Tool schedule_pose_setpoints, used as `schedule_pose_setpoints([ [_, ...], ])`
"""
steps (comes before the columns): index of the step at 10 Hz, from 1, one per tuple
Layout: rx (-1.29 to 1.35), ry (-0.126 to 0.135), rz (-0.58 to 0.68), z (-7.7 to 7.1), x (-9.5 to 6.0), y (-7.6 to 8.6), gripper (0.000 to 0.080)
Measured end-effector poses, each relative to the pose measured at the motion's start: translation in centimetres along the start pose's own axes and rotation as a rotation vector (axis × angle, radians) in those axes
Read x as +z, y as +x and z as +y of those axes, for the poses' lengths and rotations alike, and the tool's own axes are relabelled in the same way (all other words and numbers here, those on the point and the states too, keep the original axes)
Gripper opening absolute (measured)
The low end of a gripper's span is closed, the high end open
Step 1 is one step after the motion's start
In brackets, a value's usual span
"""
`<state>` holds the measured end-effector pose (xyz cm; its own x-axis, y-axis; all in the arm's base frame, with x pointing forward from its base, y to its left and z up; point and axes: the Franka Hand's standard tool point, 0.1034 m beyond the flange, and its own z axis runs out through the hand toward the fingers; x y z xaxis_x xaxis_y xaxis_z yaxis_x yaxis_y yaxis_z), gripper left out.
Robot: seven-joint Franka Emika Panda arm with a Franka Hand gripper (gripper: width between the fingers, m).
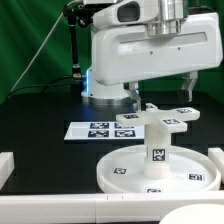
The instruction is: Assemble round table
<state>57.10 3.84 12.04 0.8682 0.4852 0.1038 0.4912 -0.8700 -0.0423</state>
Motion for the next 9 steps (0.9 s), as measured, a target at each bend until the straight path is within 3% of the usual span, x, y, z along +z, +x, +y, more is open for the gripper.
schedule_pose_setpoints([
  [3, -0.191, -0.012, -0.012, 0.40, 0.05, -0.26, 0.0649],
  [7, -0.637, -0.059, -0.093, -0.42, 0.64, -0.21, 0.0649],
  [9, -0.655, -0.050, -0.108, -0.56, 0.87, -0.49, 0.0649],
])
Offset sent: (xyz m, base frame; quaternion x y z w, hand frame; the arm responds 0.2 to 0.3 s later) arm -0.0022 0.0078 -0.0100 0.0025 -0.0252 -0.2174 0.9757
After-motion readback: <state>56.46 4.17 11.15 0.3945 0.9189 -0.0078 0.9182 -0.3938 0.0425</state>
